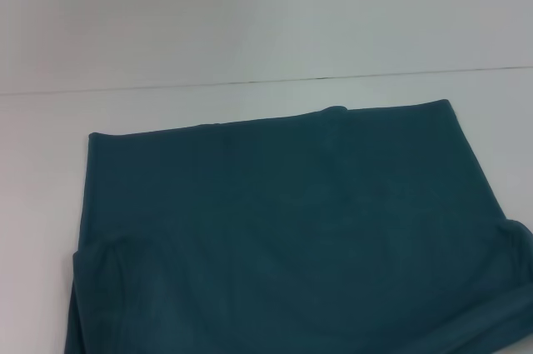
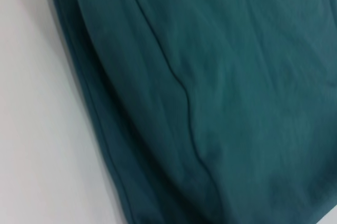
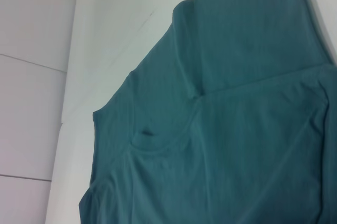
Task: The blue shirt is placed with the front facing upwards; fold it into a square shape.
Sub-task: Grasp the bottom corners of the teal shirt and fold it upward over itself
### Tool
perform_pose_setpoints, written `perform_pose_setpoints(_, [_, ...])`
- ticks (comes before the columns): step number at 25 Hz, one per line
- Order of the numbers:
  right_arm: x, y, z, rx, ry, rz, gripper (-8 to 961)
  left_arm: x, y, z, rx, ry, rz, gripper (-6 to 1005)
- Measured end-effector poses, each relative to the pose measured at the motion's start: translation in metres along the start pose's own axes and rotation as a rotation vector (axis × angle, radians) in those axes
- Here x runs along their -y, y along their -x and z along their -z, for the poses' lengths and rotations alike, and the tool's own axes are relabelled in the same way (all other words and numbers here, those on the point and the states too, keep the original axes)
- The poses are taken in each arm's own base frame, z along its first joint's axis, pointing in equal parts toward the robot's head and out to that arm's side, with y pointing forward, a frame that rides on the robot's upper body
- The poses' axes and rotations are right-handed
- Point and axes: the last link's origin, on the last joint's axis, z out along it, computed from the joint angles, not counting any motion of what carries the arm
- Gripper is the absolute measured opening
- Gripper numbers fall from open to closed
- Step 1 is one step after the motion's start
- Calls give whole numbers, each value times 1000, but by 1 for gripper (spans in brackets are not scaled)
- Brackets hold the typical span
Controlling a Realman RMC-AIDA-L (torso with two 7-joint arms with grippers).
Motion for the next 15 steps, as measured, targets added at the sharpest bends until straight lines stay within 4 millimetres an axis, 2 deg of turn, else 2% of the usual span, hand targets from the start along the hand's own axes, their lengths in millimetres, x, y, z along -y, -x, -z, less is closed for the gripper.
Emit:
perform_pose_setpoints(5, [0,-1,0,-4,2,1,48,1,-2,-9,15,17,-1,854])
perform_pose_setpoints(15, [1,-3,3,-2,0,-7,48,3,-6,-14,22,-15,-15,620])
